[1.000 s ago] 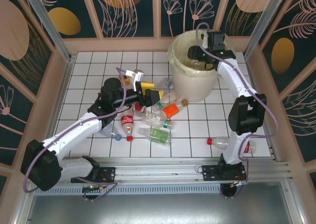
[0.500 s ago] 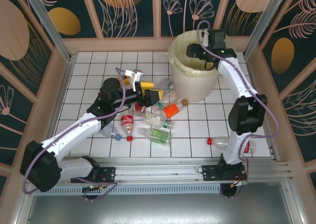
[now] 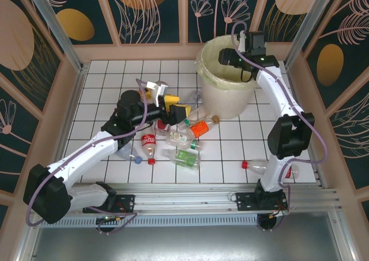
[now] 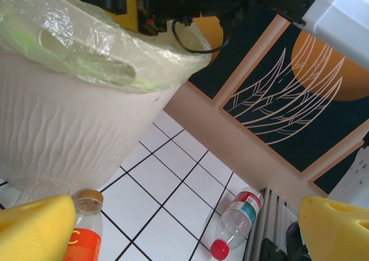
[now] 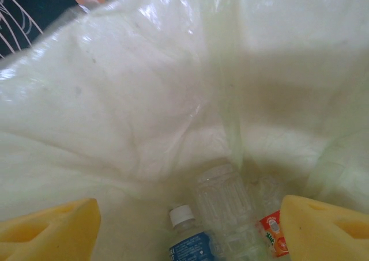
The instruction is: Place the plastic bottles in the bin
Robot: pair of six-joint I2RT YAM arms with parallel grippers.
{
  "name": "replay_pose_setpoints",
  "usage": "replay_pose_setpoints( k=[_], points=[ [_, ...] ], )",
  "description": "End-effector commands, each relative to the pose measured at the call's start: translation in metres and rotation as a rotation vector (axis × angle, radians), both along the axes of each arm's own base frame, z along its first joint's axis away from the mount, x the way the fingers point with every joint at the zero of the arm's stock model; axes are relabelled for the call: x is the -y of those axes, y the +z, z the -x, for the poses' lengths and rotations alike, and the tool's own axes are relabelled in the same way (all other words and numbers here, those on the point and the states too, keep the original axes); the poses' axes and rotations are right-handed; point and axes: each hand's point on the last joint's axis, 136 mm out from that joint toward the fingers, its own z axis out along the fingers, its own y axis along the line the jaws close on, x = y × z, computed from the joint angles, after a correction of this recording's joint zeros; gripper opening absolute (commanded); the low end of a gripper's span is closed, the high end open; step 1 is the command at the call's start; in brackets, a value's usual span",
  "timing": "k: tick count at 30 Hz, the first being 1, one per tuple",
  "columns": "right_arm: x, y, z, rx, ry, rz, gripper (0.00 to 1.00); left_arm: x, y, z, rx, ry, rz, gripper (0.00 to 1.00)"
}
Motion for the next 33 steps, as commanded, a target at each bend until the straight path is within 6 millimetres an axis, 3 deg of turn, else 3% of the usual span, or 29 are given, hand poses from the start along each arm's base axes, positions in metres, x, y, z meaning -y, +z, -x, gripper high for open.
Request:
replay_pose_setpoints(
  k=[1, 10, 16, 19, 25, 33],
  points=[
    [0.002, 0.056, 0.022, 0.134, 0.012, 0.000, 0.82, -0.002, 0.014, -0.002, 0.047, 0.023, -0.021, 0.99],
    [-0.001, 0.098, 0.054, 0.253, 0.034, -0.031, 0.82, -0.005, 0.020, -0.001, 0.074, 0.032, -0.032, 0.98],
    [0.000, 0.110, 0.088, 0.284, 0.027, -0.047, 0.82, -0.005, 0.016, 0.005, 0.071, 0.003, -0.067, 0.99],
    [0.001, 0.109, 0.109, 0.295, 0.044, -0.070, 0.82, -0.007, 0.011, 0.011, 0.073, -0.017, -0.101, 0.99],
    [-0.004, 0.104, 0.148, 0.277, 0.107, -0.122, 0.82, -0.019, -0.019, 0.005, 0.029, 0.023, -0.302, 0.99],
    [-0.009, 0.071, 0.199, 0.215, 0.175, -0.200, 0.82, -0.025, -0.058, -0.005, -0.058, 0.041, -0.461, 0.99]
  ],
)
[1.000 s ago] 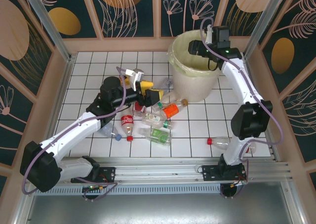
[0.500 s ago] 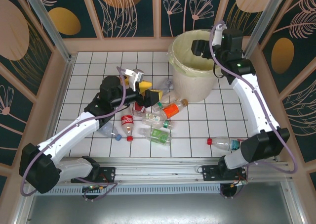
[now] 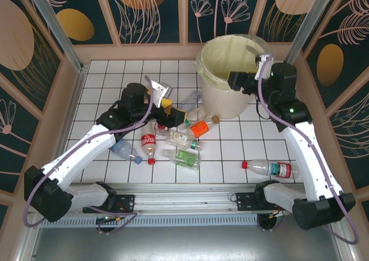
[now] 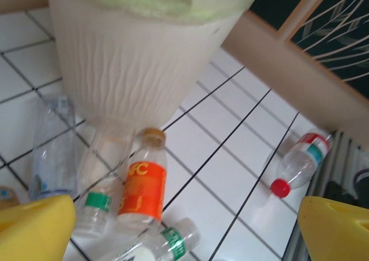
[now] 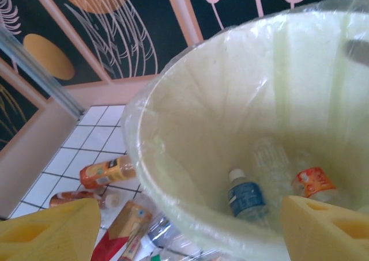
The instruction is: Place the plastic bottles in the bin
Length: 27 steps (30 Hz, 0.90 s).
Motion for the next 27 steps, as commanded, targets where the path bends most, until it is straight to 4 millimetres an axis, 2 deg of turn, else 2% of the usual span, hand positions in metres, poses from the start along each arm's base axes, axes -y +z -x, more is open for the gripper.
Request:
replay_pose_setpoints(
  k=[1, 6, 12, 17, 22, 27],
  points=[
    [-0.013, -0.015, 0.022, -0.034, 0.086, -0.052, 0.82, -0.006, -0.020, 0.000, -0.037, 0.005, -0.100, 0.99],
    [-0.013, -0.050, 0.041, -0.086, 0.113, -0.061, 0.82, -0.004, -0.040, -0.005, -0.070, 0.005, -0.140, 0.97],
    [-0.010, -0.076, 0.058, -0.119, 0.096, -0.109, 0.84, -0.002, -0.070, -0.018, -0.133, 0.022, -0.226, 0.95],
    [-0.016, -0.104, 0.070, -0.174, 0.128, -0.182, 0.88, 0.003, -0.083, -0.029, -0.148, 0.045, -0.273, 0.95],
    [-0.014, -0.124, 0.076, -0.209, 0.105, -0.221, 0.90, 0.013, -0.096, -0.034, -0.157, 0.049, -0.319, 0.93],
    [-0.006, -0.143, 0.080, -0.245, 0.043, -0.267, 0.88, 0.032, -0.115, -0.036, -0.151, 0.037, -0.395, 0.92]
  ],
)
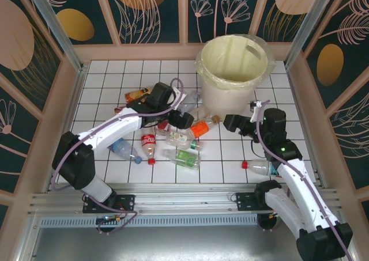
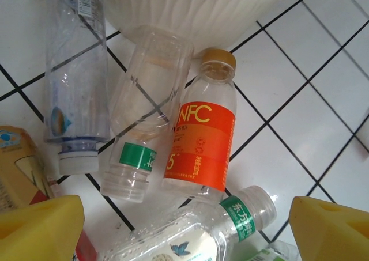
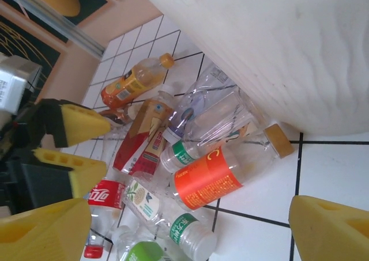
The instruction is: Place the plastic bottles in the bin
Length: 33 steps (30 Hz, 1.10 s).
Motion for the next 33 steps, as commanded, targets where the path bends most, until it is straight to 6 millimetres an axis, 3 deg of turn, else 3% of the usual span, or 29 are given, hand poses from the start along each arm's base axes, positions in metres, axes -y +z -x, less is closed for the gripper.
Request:
replay_pose_setpoints(
  k=[1, 8, 11, 14, 20, 33],
  points=[
    [0.001, -0.002, 0.000, 0.000, -0.039, -0.072, 0.87, 0.011, -0.011, -0.002, 0.015, -0.014, -0.066, 0.91],
    [0.013, -0.029, 0.002, -0.058, -0.124, -0.060, 0.83, 0.037, -0.049, -0.008, -0.006, -0.035, -0.166, 0.84],
    [0.016, -0.034, 0.005, -0.065, -0.135, -0.049, 0.83, 0.042, -0.061, -0.010, 0.003, -0.036, -0.209, 0.72],
    [0.017, -0.039, 0.007, -0.071, -0.137, -0.047, 0.82, 0.044, -0.073, -0.009, -0.013, -0.047, -0.237, 0.69],
    [0.018, -0.047, 0.008, -0.079, -0.141, -0.041, 0.82, 0.055, -0.082, -0.004, -0.030, -0.065, -0.245, 0.55],
    [0.019, -0.051, 0.009, -0.081, -0.141, -0.035, 0.83, 0.060, -0.108, 0.000, -0.071, -0.037, -0.280, 0.60]
  ],
)
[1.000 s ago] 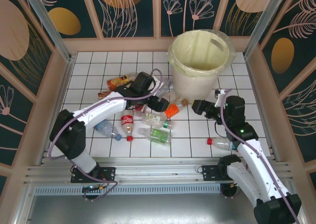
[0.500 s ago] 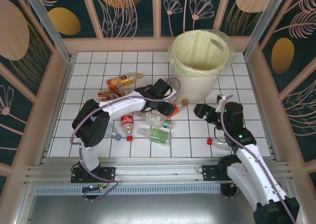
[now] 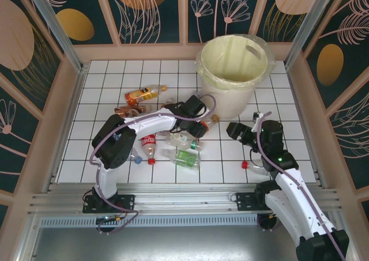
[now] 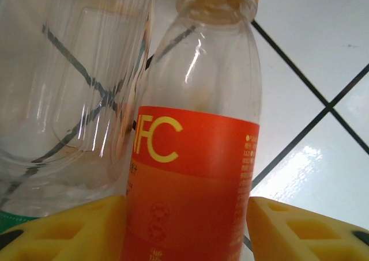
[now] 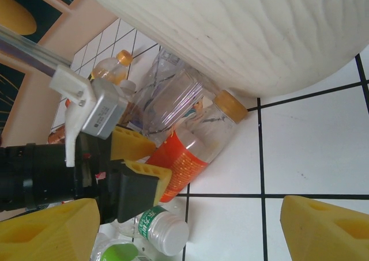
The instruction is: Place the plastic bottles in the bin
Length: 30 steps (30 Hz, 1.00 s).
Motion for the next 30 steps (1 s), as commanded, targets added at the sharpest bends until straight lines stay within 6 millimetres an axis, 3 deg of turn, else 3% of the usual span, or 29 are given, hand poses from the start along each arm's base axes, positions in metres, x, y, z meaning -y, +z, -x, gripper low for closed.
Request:
replay_pose_setpoints(
  k=[1, 8, 16, 25, 30],
  points=[
    [0.000, -0.002, 0.001, 0.008, -0.007, -0.010, 0.83, 0.001, -0.006, 0.000, -0.012, 0.020, -0.021, 0.61],
    [-0.001, -0.008, 0.001, 0.000, -0.009, -0.026, 0.83, -0.002, -0.023, 0.003, -0.033, 0.033, -0.047, 0.65],
    [-0.001, -0.006, 0.000, 0.006, -0.010, -0.034, 0.83, 0.004, -0.024, 0.005, -0.053, 0.043, -0.014, 0.69],
    [-0.002, -0.006, 0.000, 0.007, -0.008, -0.042, 0.83, 0.008, -0.026, 0.008, -0.070, 0.044, 0.012, 0.60],
    [-0.004, -0.006, 0.000, 0.006, -0.008, -0.068, 0.83, 0.010, -0.017, 0.006, -0.050, 0.051, 0.045, 0.57]
  ],
)
